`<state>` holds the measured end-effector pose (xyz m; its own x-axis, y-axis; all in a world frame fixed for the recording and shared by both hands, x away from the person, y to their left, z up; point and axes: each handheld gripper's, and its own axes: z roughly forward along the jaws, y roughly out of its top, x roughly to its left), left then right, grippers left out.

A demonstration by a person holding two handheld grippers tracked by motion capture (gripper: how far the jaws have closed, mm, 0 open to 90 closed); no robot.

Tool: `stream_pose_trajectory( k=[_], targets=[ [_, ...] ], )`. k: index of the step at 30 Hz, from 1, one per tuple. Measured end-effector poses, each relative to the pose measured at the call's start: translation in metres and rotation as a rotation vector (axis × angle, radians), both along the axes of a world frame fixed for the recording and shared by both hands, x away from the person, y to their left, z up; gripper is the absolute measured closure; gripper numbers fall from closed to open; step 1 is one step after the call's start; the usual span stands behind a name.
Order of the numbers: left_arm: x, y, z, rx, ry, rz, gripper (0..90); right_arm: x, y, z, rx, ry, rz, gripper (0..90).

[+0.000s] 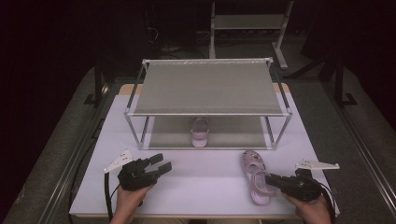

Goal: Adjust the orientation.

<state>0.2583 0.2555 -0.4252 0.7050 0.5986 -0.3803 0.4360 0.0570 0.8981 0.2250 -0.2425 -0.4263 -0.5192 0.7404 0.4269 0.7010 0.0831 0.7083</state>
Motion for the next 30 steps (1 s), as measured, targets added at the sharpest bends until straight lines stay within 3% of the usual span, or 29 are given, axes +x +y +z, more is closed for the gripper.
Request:
stream_pose_trajectory(
  k=[7,18,26,30],
  targets=[
    [0.000,0.000,0.000,0.007,-0.004,-0.002,37.7,-0.004,-0.002,-0.002,0.091,0.019,-0.003,81.7],
    [0.002,0.003,0.000,0.003,-0.002,0.005,37.6,-0.007,0.005,-0.001,0.095,0.014,-0.015,82.2],
    [0.003,0.005,0.001,-0.004,-0.006,0.016,37.6,-0.010,0.006,0.006,0.163,-0.015,-0.035,82.2],
    [0.003,0.006,0.003,-0.009,-0.013,0.024,37.6,-0.008,0.010,0.011,0.164,-0.017,-0.026,82.3]
  ],
)
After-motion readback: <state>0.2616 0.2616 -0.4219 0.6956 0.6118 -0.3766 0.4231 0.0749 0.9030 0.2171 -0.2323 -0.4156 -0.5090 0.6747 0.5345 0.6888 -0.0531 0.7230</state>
